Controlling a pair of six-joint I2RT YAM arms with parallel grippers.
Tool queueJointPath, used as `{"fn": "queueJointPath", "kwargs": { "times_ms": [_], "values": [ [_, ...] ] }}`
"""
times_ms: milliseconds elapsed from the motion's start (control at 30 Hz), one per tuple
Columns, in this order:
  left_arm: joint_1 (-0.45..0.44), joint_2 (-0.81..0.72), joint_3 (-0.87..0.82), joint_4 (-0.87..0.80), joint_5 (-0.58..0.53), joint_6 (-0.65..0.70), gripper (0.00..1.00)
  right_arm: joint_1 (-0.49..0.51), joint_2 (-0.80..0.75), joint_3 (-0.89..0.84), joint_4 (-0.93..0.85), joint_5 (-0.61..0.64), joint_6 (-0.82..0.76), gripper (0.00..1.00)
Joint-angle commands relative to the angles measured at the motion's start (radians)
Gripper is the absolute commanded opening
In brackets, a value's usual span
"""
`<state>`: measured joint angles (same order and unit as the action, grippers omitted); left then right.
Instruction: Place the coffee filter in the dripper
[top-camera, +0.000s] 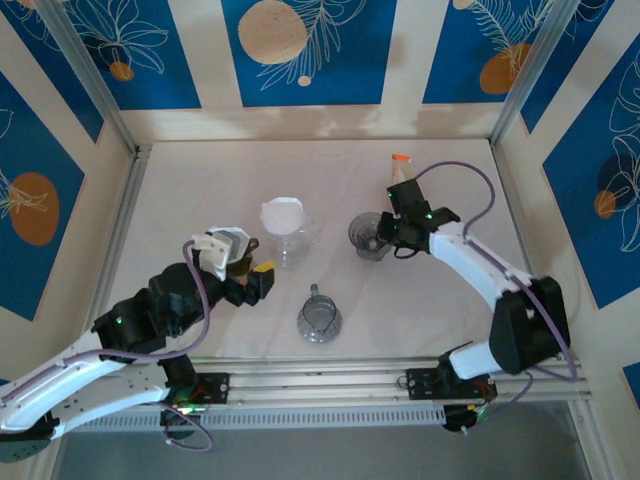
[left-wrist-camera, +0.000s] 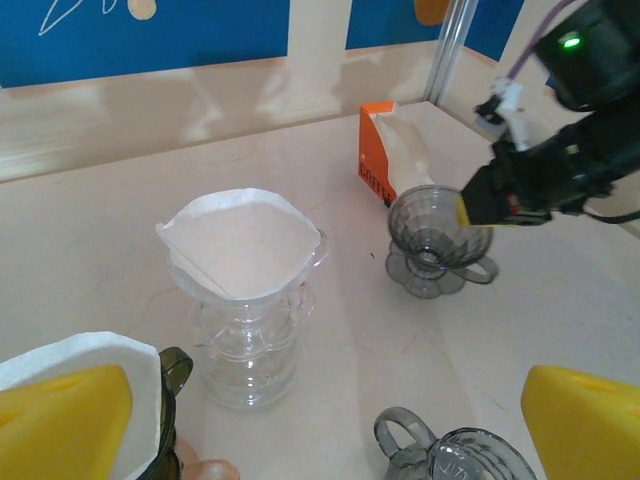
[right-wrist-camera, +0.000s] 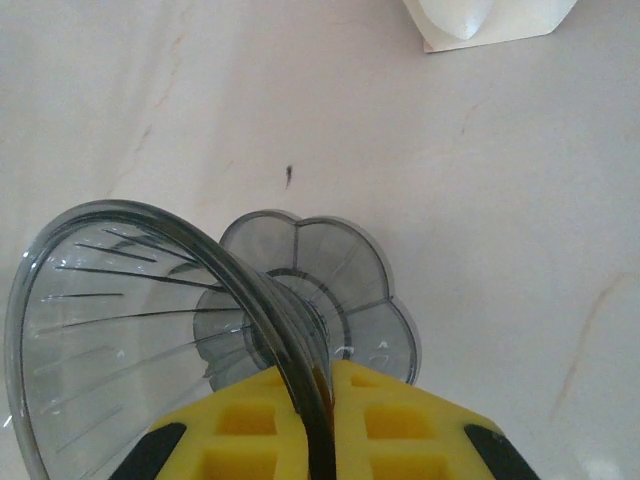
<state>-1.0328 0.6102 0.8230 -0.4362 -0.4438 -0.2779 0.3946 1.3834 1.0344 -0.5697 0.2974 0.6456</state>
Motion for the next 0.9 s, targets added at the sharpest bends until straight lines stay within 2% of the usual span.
{"fn": "queueJointPath", "kwargs": {
  "times_ms": [0,167,333,467,567,867],
  "values": [
    [-0.005,-0.025,-0.012,0.037,-0.040,0.023,1.00,0.030,-0.126,-0.007,-0.103,-0.093,-0.040,0.00],
    [-0.005,-0.039,-0.013,0.031,-0.061,0.026,1.00,0.095,-0.255,0.015,-0.207,-0.235,-0.088,0.00],
    [-0.005,-0.039,-0.019,0.036,-0.070,0.023,1.00,0.213,-0.268,0.038,-0.258,-0.360,-0.097,0.00],
    [-0.006,-0.035,-0.023,0.039,-0.067,0.023,1.00,0.337,-0.203,0.056,-0.275,-0.364,-0.098,0.00],
    [-0.006,-0.036,-0.024,0.035,-0.068,0.023,1.00,0.391,-0.167,0.064,-0.257,-0.355,-0.097,0.00],
    [-0.005,-0.036,-0.028,0.026,-0.065,0.021,1.00,0.447,-0.114,0.105,-0.272,-0.332,-0.104,0.00]
  ]
}}
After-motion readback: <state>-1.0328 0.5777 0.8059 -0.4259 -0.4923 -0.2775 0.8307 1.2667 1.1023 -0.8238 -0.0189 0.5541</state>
